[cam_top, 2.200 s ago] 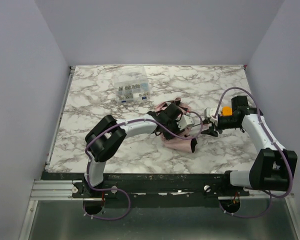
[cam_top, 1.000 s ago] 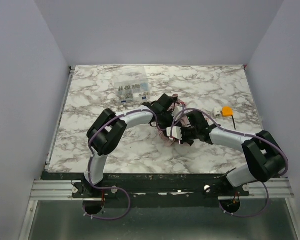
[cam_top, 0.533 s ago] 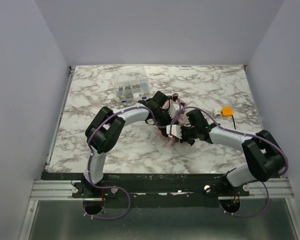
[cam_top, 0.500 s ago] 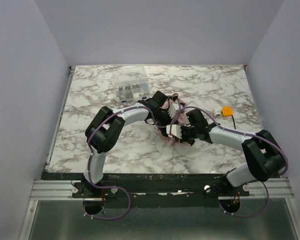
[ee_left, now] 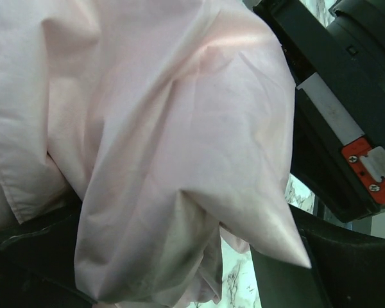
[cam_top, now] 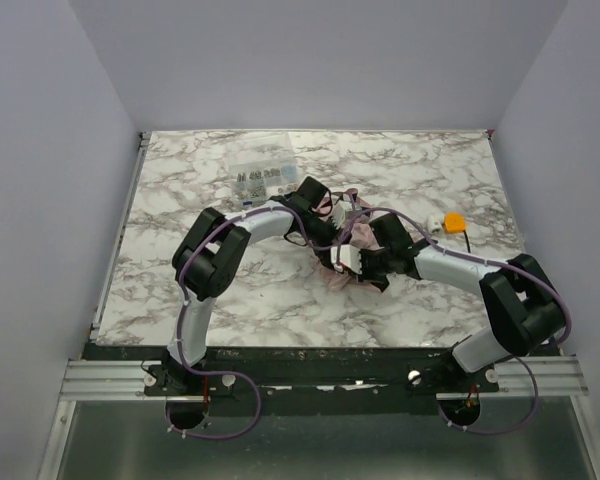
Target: Put away the umbrella
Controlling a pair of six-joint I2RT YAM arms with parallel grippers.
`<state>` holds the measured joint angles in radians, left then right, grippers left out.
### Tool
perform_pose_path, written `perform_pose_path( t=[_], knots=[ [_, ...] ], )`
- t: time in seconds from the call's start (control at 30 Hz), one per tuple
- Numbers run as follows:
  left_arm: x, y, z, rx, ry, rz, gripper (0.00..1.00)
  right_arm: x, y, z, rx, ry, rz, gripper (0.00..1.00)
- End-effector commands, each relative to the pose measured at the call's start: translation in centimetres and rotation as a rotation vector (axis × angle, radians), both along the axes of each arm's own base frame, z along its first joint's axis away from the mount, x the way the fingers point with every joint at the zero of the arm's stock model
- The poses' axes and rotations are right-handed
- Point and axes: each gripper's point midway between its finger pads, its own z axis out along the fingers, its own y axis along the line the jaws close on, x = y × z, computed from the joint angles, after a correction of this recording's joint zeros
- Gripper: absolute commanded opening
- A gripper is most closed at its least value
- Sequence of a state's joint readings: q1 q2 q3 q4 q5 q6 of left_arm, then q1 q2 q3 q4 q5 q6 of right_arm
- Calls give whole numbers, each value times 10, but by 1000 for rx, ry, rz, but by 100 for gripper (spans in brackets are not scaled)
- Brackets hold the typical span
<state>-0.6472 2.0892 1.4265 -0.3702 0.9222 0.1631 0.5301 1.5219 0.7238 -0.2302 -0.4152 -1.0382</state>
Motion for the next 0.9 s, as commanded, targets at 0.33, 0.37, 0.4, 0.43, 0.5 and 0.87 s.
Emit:
perform_pose_path(
  t=[0.33,0.37,0.4,0.43,0.5,0.87],
  knots=[
    [-46,22,-72,340,-65,64,68,25,2,1,81,149,-379,0],
    [-45,24,-76,356,-86,78,67,27,0,2,89,153,-393,0],
    [-50,25,-79,347,-78,72,68,30,-2,3,100,157,-417,0],
    [-52,23,-76,320,-67,70,69,34,-6,4,105,157,-448,0],
    [-59,16,-63,234,-3,53,73,34,-11,0,84,154,-441,0],
    [-58,7,-5,-31,224,-10,84,26,-21,-19,-13,163,-363,0]
  ],
)
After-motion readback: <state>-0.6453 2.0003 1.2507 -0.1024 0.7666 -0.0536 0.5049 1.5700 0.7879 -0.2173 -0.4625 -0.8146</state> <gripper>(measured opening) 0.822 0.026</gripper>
